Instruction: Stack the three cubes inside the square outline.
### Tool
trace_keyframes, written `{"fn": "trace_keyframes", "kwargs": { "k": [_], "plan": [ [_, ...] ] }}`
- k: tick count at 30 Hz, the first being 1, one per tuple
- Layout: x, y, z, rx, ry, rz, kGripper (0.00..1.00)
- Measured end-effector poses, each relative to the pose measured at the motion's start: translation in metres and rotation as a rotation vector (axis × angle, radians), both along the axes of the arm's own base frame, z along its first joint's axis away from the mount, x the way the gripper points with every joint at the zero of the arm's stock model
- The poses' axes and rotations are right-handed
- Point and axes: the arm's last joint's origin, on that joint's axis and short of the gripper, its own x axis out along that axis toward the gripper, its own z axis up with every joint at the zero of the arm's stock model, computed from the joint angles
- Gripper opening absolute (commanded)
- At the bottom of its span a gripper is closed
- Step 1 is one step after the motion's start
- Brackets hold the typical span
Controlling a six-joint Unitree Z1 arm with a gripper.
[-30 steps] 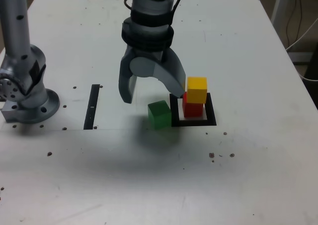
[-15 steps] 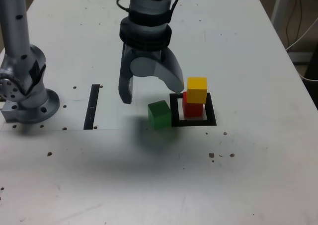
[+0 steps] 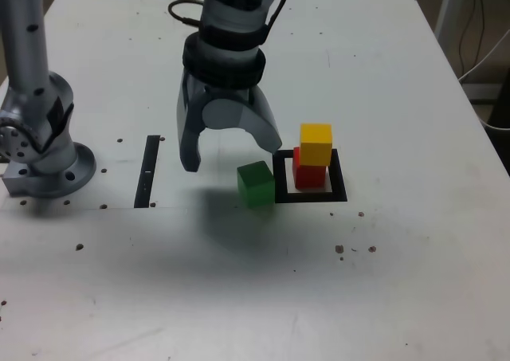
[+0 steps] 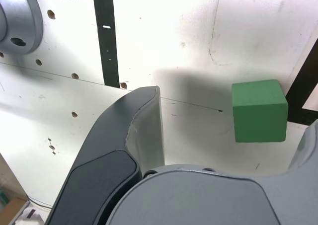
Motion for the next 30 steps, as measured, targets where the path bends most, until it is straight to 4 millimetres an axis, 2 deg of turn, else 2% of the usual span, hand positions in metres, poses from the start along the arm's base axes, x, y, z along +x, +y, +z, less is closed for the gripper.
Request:
{"fn": "trace_keyframes", "kwargs": {
  "k": [10,30],
  "plan": [
    [0.01,-0.002,-0.007,0.001,0.012,0.013,1.0],
    [0.028,0.005,-0.038,-0.023,0.062,0.021,0.99]
  ]
}}
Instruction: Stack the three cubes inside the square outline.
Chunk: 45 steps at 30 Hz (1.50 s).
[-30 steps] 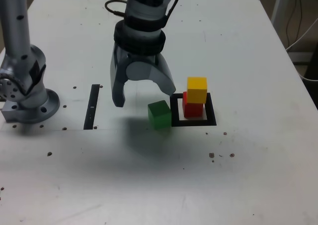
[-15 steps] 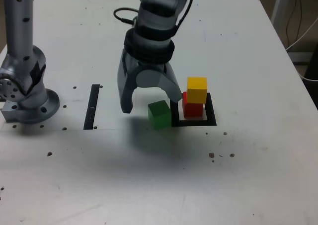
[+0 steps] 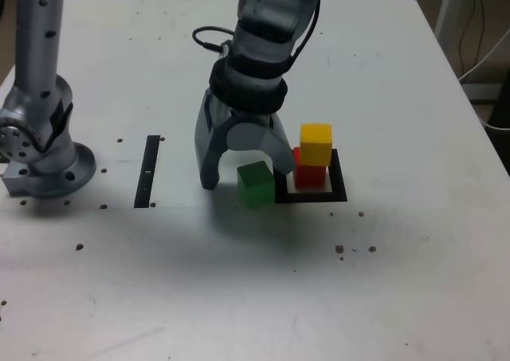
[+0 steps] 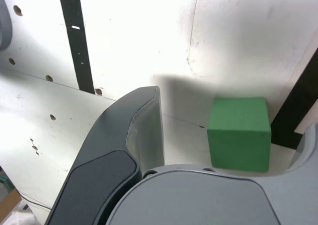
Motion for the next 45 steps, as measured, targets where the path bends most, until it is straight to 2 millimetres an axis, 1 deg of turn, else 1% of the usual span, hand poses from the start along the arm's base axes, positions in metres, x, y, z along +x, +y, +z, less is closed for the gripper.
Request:
{"fn": "trace_keyframes", "kwargs": {
  "k": [9,16,28,34,39,45],
  "plan": [
    [0.002,0.0,-0.006,-0.011,0.012,-0.003,0.97],
    [0.004,0.001,-0.01,-0.017,0.024,-0.003,0.89],
    [0.006,0.002,-0.012,-0.022,0.015,-0.011,0.79],
    [0.008,0.002,-0.013,-0.023,0.01,-0.012,0.66],
    [0.008,0.002,-0.014,-0.023,0.012,-0.012,0.57],
    [0.009,0.002,-0.015,-0.015,0.002,-0.018,0.36]
  ]
}}
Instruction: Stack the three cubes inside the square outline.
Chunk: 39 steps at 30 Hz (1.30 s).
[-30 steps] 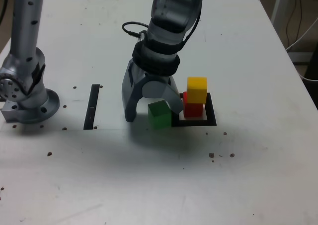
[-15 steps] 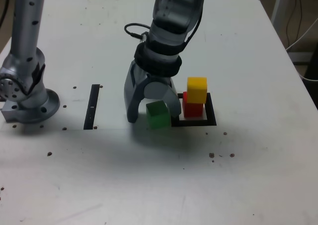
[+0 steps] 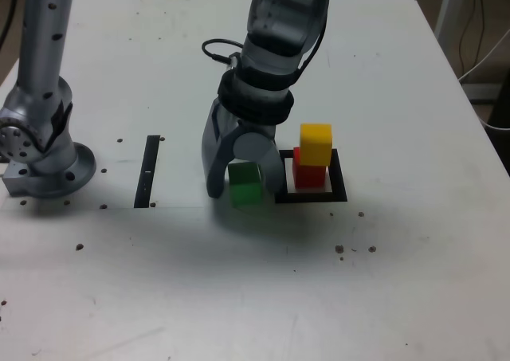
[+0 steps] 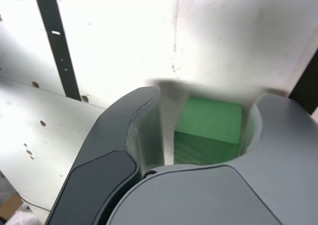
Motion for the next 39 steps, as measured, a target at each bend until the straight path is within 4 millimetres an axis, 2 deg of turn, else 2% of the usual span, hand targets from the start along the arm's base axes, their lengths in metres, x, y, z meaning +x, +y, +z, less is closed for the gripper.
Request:
{"fn": "trace_keyframes", "kwargs": {
  "k": [2,19,33,39],
  "plan": [
    [0.001,0.0,0.0,0.003,-0.008,-0.004,0.33],
    [0.0,0.0,0.002,0.003,-0.021,-0.011,0.33],
    [-0.027,0.01,0.053,0.032,-0.084,-0.002,0.33],
    [-0.033,0.011,0.069,0.043,-0.096,-0.002,0.33]
  ]
}}
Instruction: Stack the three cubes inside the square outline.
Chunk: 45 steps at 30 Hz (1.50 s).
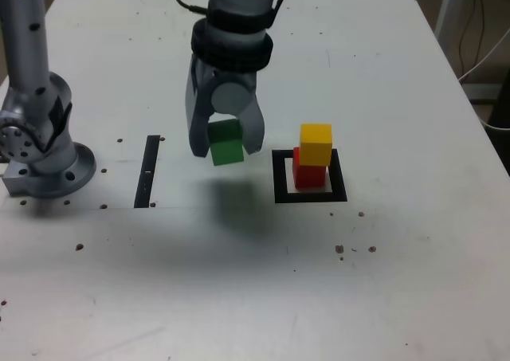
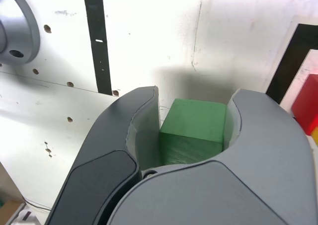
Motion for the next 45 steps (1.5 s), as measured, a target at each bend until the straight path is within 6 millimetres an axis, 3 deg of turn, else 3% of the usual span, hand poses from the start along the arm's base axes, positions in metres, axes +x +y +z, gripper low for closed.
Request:
{"fn": "trace_keyframes", "kwargs": {
  "k": [10,19,33,45],
  "plan": [
    [0.01,0.001,0.033,0.03,-0.038,-0.014,0.33],
    [0.043,0.005,0.05,0.025,-0.032,-0.122,0.33],
    [0.084,0.015,0.049,0.013,-0.036,-0.208,0.33],
    [0.101,0.014,0.043,-0.003,-0.042,-0.26,0.33]
  ]
}}
